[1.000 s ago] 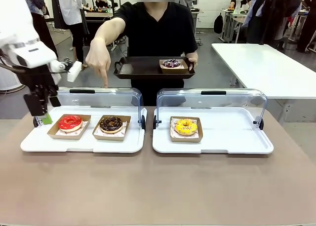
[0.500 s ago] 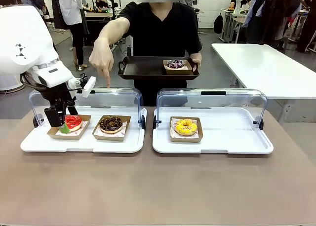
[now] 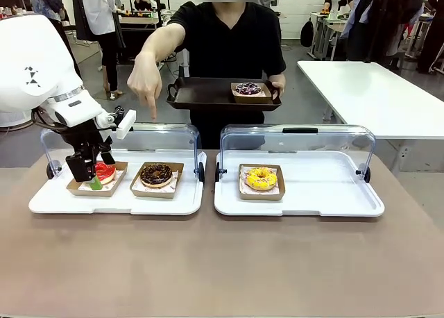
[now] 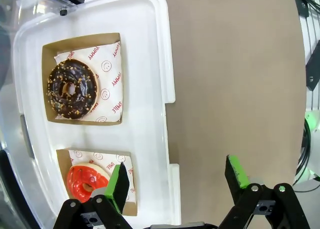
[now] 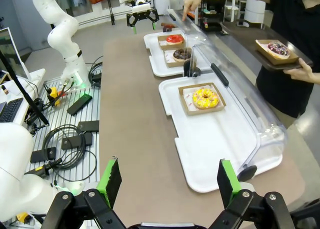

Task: Provide the desired donut to the person.
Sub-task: Pick up and lift the Paper togo box containing the Donut pointed at by the person.

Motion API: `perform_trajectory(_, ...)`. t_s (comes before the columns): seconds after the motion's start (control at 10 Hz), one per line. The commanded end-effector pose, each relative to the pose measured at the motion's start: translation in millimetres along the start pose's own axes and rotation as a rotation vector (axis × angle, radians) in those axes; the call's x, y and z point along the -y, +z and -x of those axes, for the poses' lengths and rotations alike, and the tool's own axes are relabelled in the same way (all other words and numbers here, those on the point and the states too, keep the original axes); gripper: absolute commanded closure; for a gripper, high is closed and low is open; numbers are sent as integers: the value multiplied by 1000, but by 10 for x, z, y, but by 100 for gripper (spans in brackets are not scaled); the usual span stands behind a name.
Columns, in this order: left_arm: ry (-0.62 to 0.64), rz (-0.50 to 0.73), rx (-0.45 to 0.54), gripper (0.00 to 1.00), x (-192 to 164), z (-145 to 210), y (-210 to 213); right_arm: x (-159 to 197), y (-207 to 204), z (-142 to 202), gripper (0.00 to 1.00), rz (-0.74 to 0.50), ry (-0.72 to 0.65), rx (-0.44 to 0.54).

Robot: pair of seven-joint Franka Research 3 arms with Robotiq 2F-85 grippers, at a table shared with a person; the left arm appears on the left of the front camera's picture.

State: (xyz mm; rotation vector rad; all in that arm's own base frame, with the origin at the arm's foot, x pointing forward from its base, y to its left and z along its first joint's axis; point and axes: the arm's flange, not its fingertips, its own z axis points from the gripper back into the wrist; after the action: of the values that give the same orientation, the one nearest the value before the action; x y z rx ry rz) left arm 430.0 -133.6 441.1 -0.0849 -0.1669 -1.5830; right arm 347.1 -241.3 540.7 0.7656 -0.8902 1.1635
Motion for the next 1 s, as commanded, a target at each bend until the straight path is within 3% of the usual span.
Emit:
perform_trajectory(0.0, 4, -7, -27, 0, -17, -11, 2, 2, -2, 7, 0, 1, 3, 19)
perform_trajectory(0.5, -7, 0, -11, 0, -2, 4, -7, 2, -2, 7, 0, 1, 3, 19)
perform_trajectory(0.7, -46, 6, -34, 0, -369, -94, -151, 2, -2, 7, 0, 1, 3, 19)
perform_trajectory(0.9, -103, 31, -43, 0, -464, -164, -452, 2, -2, 7, 0, 1, 3, 19)
